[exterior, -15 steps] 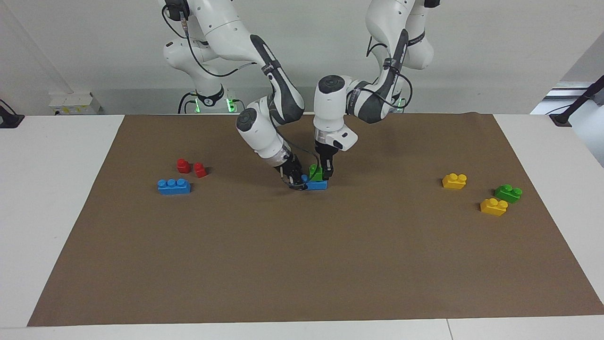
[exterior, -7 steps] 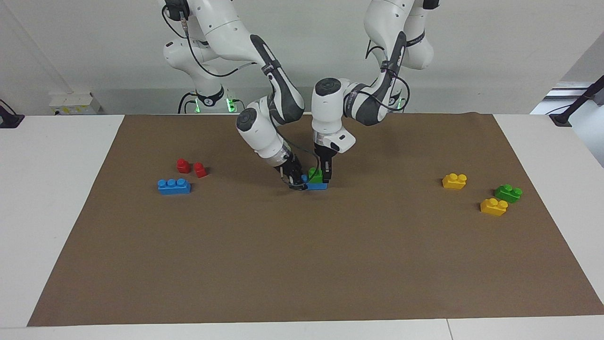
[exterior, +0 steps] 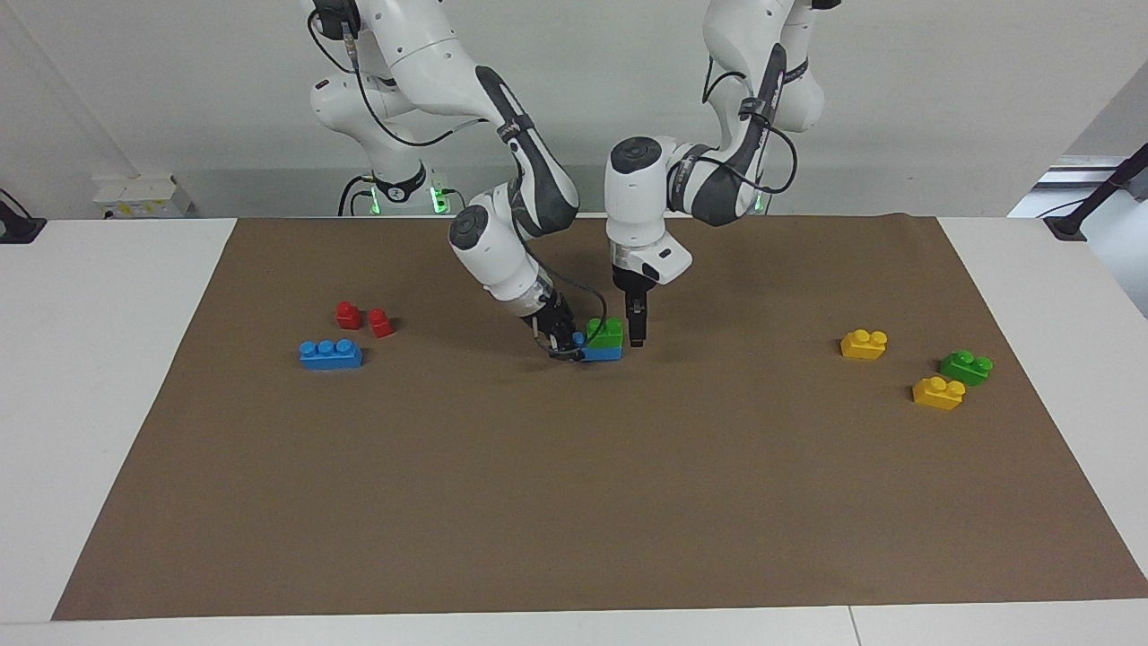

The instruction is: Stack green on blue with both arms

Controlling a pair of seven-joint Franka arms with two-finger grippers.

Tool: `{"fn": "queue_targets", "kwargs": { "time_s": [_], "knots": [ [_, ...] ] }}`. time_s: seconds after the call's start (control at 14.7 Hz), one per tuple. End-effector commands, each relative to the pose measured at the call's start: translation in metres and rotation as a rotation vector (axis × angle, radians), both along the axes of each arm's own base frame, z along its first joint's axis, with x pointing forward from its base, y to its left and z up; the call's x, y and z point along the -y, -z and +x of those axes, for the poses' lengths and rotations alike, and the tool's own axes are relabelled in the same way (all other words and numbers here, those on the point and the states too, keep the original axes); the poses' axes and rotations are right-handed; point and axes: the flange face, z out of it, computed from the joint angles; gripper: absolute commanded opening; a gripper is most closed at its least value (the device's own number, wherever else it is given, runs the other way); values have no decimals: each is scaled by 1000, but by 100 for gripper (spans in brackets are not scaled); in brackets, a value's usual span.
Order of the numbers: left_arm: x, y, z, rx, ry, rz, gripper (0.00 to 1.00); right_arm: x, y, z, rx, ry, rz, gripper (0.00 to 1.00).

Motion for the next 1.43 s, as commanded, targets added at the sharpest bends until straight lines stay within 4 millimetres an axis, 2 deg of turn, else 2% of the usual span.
{"fn": "queue_targets", "kwargs": {
  "time_s": [0.0, 0.07, 0.2, 0.27, 0.48, 0.68, 0.81, 1.09, 1.22, 1.36],
  "knots": [
    [-37, -29, 11, 6, 36, 35, 100, 7, 6, -1, 12, 5, 0, 89],
    [-47, -37, 15, 9, 41, 37, 100, 7, 3, 2, 12, 5, 5, 96],
    [-62, -43, 22, -7, 64, 55, 100, 17, -8, 16, -6, 14, 27, 98],
    [-71, -48, 26, -6, 69, 55, 100, 30, -18, 28, -18, 30, 44, 98],
    [-95, -58, 38, -9, 90, 60, 100, 92, -45, 55, -59, 78, 78, 98],
    [-122, -65, 53, -43, 142, 44, 100, 157, -72, 73, -22, 28, 41, 99],
    [-143, -71, 65, -45, 198, 39, 100, 185, -91, 84, 26, -103, -22, 100],
    [-206, -83, 88, -63, 339, 19, 100, 239, -144, 95, 119, -479, -150, 100],
    [-233, -95, 97, -71, 398, 21, 100, 273, -171, 93, 169, -654, -158, 100],
    [-260, -106, 105, -58, 429, 4, 100, 300, -198, 82, 217, -806, -190, 100]
  ]
}}
